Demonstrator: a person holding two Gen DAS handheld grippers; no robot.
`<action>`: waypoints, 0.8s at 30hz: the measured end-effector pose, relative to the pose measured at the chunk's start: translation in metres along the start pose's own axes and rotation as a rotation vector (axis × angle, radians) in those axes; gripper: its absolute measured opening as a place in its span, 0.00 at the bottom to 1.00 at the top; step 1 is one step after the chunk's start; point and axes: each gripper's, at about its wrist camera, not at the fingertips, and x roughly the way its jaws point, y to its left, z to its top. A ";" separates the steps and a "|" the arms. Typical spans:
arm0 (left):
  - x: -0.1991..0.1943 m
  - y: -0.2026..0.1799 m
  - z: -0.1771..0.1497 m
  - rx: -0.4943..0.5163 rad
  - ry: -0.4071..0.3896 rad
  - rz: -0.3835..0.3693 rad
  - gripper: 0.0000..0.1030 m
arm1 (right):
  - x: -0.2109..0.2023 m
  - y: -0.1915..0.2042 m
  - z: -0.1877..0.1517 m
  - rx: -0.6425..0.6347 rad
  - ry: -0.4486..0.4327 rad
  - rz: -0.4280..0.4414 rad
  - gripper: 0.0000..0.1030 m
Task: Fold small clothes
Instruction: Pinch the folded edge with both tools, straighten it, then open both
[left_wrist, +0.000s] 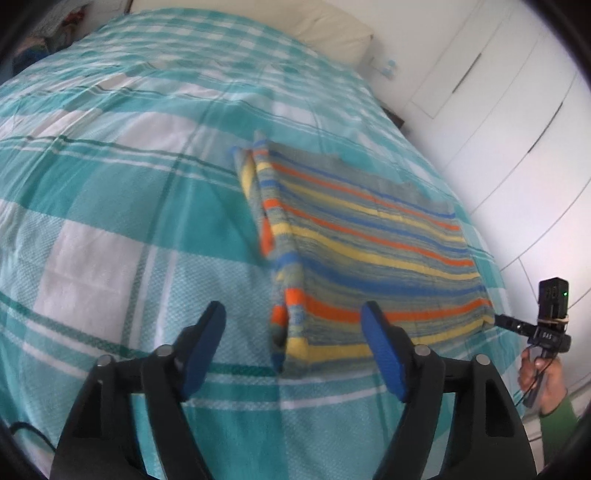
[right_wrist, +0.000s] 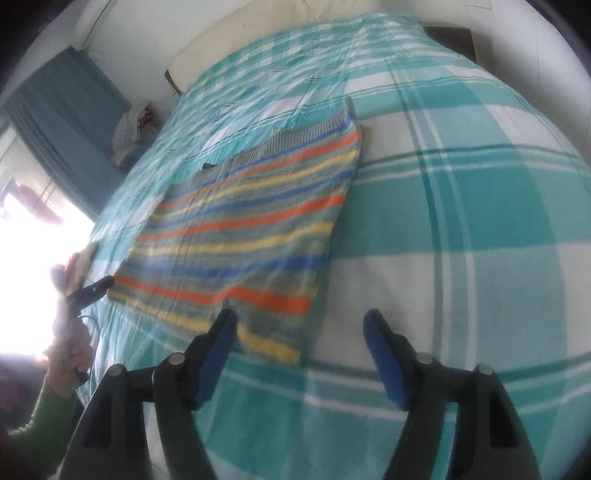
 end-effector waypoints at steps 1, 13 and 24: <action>0.006 -0.005 0.000 0.017 0.027 -0.026 0.12 | 0.009 -0.001 -0.002 -0.001 0.026 0.050 0.57; 0.022 0.004 -0.021 0.079 0.104 0.139 0.02 | 0.022 -0.026 -0.011 -0.025 0.141 -0.017 0.08; -0.051 -0.012 -0.049 0.073 -0.081 0.242 0.77 | -0.039 -0.021 -0.041 -0.033 -0.007 -0.162 0.47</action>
